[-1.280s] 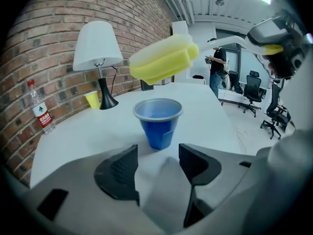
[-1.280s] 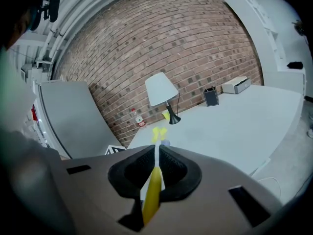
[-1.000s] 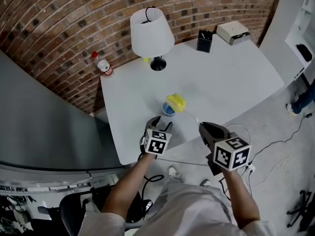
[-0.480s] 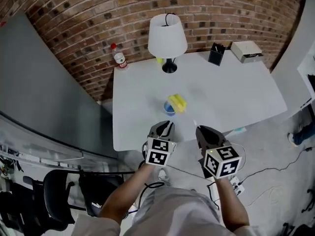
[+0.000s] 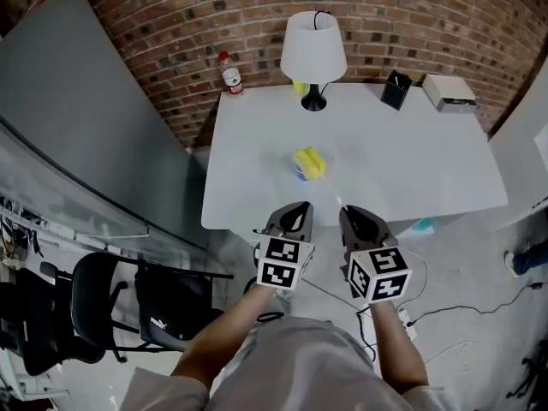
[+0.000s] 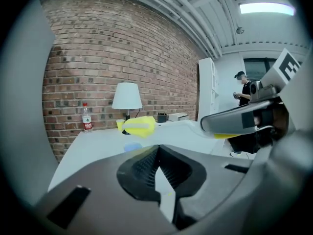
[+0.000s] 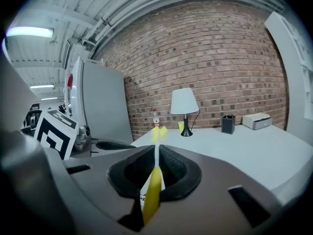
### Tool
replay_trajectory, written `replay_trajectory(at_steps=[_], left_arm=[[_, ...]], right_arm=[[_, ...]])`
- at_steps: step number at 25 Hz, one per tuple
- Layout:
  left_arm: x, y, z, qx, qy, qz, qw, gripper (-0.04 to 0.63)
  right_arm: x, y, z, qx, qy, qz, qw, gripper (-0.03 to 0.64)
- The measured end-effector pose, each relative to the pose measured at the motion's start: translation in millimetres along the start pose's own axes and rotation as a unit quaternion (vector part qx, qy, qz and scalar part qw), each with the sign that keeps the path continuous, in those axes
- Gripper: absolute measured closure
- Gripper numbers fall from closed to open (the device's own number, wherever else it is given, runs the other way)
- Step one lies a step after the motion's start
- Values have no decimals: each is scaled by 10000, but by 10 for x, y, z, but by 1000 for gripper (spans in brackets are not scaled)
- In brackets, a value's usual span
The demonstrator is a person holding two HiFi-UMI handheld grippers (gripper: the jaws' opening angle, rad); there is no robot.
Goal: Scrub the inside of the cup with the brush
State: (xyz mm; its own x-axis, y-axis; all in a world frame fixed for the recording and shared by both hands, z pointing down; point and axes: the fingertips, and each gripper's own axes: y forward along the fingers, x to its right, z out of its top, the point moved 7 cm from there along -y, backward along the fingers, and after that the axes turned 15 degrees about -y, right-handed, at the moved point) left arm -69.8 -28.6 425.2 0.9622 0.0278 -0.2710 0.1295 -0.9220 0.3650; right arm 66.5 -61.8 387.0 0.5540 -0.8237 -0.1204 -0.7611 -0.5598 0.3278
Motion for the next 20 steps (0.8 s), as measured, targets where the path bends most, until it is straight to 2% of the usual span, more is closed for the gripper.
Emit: replay_trajectory(at_steps=[9,20], left_arm=[[166,-182,-42,116,-184,187,9996,589],[214,-180,-2,119,-178,205,9996,589]], right_arm=[[-1,-113,-50,65,-197,125,9997,591],[26,-125,-45,67,-230,164,9996,591]])
